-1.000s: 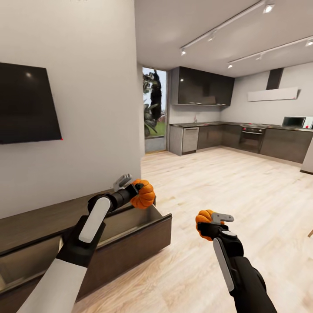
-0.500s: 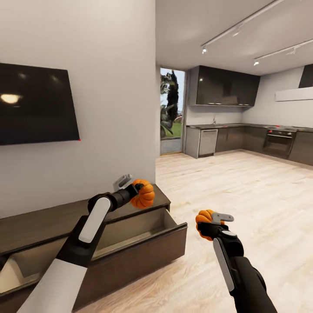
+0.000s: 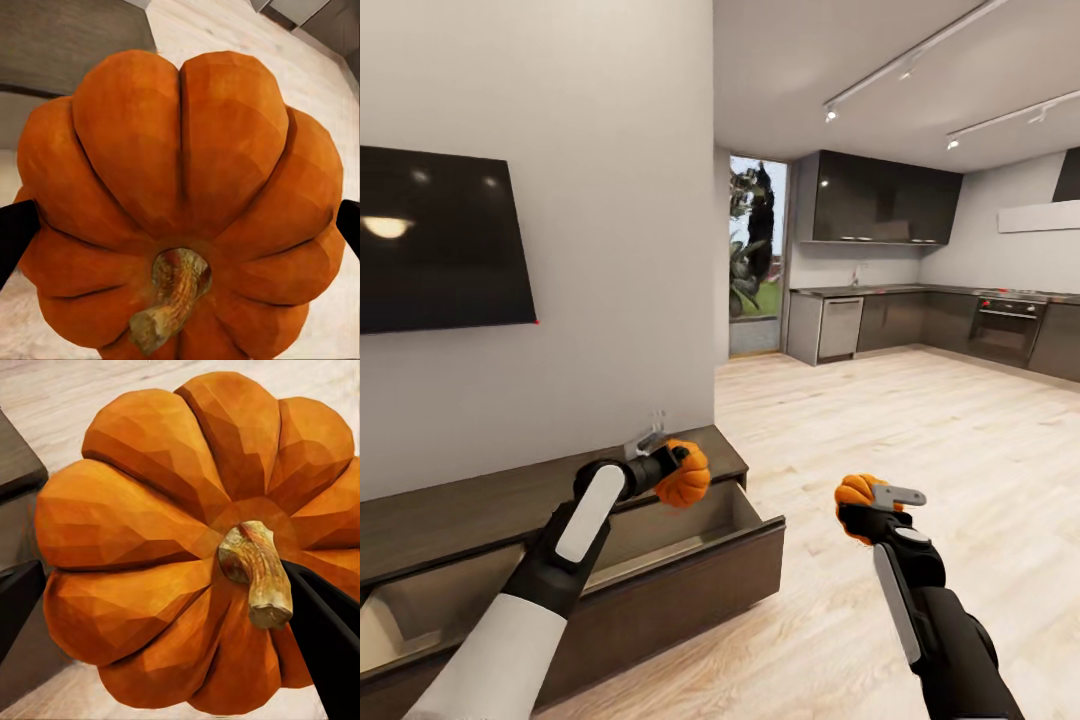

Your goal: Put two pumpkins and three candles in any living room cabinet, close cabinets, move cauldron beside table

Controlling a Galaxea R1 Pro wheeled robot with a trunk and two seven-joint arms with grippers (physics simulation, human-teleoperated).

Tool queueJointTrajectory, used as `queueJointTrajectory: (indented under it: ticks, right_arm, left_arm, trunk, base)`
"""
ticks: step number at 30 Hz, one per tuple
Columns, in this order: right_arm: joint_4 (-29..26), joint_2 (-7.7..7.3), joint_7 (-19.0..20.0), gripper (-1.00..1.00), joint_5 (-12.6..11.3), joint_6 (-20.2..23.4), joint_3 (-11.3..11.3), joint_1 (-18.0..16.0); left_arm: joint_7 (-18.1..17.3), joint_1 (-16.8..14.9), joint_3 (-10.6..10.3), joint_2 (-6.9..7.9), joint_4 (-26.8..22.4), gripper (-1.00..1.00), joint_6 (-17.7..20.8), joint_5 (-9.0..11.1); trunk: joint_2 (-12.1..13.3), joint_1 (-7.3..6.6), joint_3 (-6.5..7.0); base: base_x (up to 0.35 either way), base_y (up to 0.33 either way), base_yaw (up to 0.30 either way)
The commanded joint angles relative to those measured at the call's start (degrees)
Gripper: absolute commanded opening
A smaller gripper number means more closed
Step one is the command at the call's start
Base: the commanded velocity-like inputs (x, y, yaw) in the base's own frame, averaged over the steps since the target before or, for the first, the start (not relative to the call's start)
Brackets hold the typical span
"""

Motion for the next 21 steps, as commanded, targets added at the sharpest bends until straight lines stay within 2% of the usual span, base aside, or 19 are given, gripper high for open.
queueJointTrajectory:
  ticks: [1, 4, 5, 6, 7, 8, 10, 11, 12, 13, 19, 20, 21]
  right_arm:
    - [0.02, -0.57, -0.17, -1.0, -0.87, 0.18, -0.97, -0.57]
    - [0.62, -1.59, 0.34, -1.0, -1.52, 0.23, -4.34, -3.91]
    - [0.53, -2.11, 0.47, -1.0, -4.02, 0.4, -6.06, -4.89]
    - [0.42, -2.48, 0.49, -1.0, -7.47, 0.99, -7.81, -5.29]
    - [0.31, -2.64, 0.52, -1.0, -8.97, 1.55, -8.34, -5.39]
    - [0.1, -2.92, 0.58, -1.0, -10.12, 2.22, -8.68, -5.46]
    - [-0.24, -3.84, 0.96, -1.0, -11.64, 3.0, -8.99, -5.52]
    - [-0.33, -4.27, 1.34, -1.0, -12.08, 3.25, -9.06, -5.54]
    - [-0.51, -5.05, 2.13, -1.0, -12.54, 3.62, -9.18, -5.56]
    - [-0.52, -5.4, 2.34, -1.0, -12.65, 3.71, -9.19, -5.57]
    - [-0.71, -5.77, 2.55, -1.0, -12.82, 3.82, -9.16, -5.54]
    - [-1.32, -5.68, 2.54, -1.0, -12.89, 3.81, -9.04, -5.47]
    - [-1.86, -5.62, 2.55, -1.0, -12.91, 3.81, -8.94, -5.41]
  left_arm:
    - [1.59, -0.06, -0.04, 0.04, 0.34, -1.0, -0.18, 0.03]
    - [6.25, -0.01, 0.03, 0.11, 1.24, -1.0, 1.65, -4.7]
    - [8.85, -0.21, 0.06, 0.08, 1.37, -1.0, 6.27, -5.87]
    - [10.93, -1.4, 0.07, 0.05, 1.45, -1.0, 12.17, -6.3]
    - [11.66, -2.37, 0.07, 0.05, 1.7, -1.0, 15.23, -6.39]
    - [12.17, -3.46, 0.09, 0.08, 2.49, -1.0, 17.7, -6.44]
    - [12.73, -6.17, 0.14, 0.1, 6.14, -1.0, 20.28, -6.46]
    - [12.84, -7.9, 0.15, 0.14, 9.2, -1.0, 20.91, -6.46]
    - [12.97, -13.48, 0.2, 0.08, 18.89, -1.0, 21.67, -6.32]
    - [13.0, -16.71, 0.21, -0.02, 24.18, -1.0, 21.85, -6.25]
    - [12.9, -29.07, 0.15, 0.08, 42.74, -1.0, 22.09, -6.28]
    - [12.86, -32.32, 0.11, 0.05, 48.03, -1.0, 22.11, -6.33]
    - [12.79, -33.57, 0.1, 0.05, 50.38, -1.0, 22.12, -6.34]
  trunk:
    - [-0.03, -0.01, -0.06]
    - [-0.03, -0.01, -0.06]
    - [-0.03, -0.01, -0.06]
    - [-0.03, -0.01, -0.06]
    - [-0.03, -0.01, -0.06]
    - [-0.03, -0.01, -0.06]
    - [-0.03, -0.01, -0.06]
    - [-0.03, -0.01, -0.06]
    - [-0.03, -0.01, -0.06]
    - [-0.03, -0.01, -0.06]
    - [-0.03, -0.01, -0.06]
    - [-0.03, -0.01, -0.06]
    - [-0.03, -0.01, -0.06]
  base:
    - [0.0, 0.0, 0.0]
    - [0.0, 0.0, 0.0]
    - [0.0, 0.0, 0.0]
    - [0.0, 0.0, 0.0]
    - [0.0, 0.0, 0.0]
    - [0.0, 0.0, 0.0]
    - [0.0, 0.0, 0.0]
    - [0.0, 0.0, 0.0]
    - [0.0, 0.0, 0.0]
    - [0.0, 0.0, 0.0]
    - [0.0, 0.0, 0.0]
    - [0.0, 0.0, 0.0]
    - [0.0, 0.0, 0.0]
